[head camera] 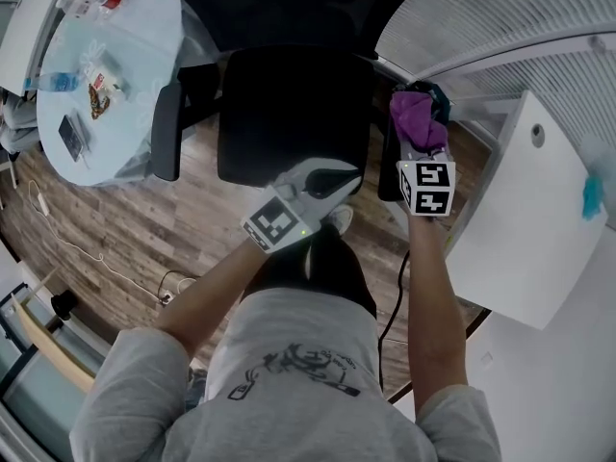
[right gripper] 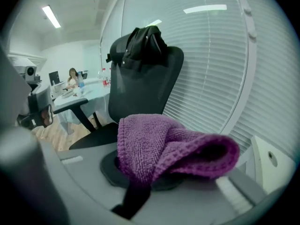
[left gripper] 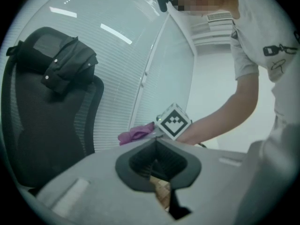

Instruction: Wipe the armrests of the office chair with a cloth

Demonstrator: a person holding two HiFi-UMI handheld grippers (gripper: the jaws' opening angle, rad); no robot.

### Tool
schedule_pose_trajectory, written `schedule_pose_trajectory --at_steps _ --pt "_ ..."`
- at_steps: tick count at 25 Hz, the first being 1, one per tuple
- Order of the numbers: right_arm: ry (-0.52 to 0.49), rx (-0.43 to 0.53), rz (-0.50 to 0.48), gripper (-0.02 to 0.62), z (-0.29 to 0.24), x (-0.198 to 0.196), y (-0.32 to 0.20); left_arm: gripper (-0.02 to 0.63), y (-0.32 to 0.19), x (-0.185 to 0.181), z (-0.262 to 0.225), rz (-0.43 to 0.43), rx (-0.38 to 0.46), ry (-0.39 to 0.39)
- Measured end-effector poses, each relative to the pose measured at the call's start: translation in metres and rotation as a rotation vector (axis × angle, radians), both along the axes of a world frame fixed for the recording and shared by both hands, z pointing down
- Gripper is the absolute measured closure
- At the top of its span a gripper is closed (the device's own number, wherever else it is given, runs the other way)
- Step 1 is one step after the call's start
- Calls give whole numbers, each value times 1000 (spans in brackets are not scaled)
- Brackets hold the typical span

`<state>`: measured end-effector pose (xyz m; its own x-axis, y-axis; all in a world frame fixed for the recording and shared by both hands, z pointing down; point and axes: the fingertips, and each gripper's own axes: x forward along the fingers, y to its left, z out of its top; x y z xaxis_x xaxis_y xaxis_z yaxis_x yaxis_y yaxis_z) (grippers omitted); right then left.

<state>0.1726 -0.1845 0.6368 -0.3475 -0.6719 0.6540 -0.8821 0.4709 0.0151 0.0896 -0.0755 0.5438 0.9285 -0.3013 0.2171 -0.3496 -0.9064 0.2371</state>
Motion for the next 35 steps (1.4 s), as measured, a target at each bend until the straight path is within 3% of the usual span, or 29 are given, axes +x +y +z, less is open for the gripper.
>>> schedule_pose_trajectory --at_steps 9,14,19,27,35 --pt "-65 186 -10 565 -124 -8 49 604 -6 1 -90 -55 82 103" --pt "-124 289 -1 565 -207 -14 77 604 4 3 -152 -67 137 135" --pt "-150 372 22 565 -284 -15 105 604 19 5 -217 -71 232 104" --pt "-147 495 1 565 -400 -8 171 604 52 3 -327 -120 283 197" --pt "-192 554 47 565 -455 14 210 604 90 15 -374 -115 317 191"
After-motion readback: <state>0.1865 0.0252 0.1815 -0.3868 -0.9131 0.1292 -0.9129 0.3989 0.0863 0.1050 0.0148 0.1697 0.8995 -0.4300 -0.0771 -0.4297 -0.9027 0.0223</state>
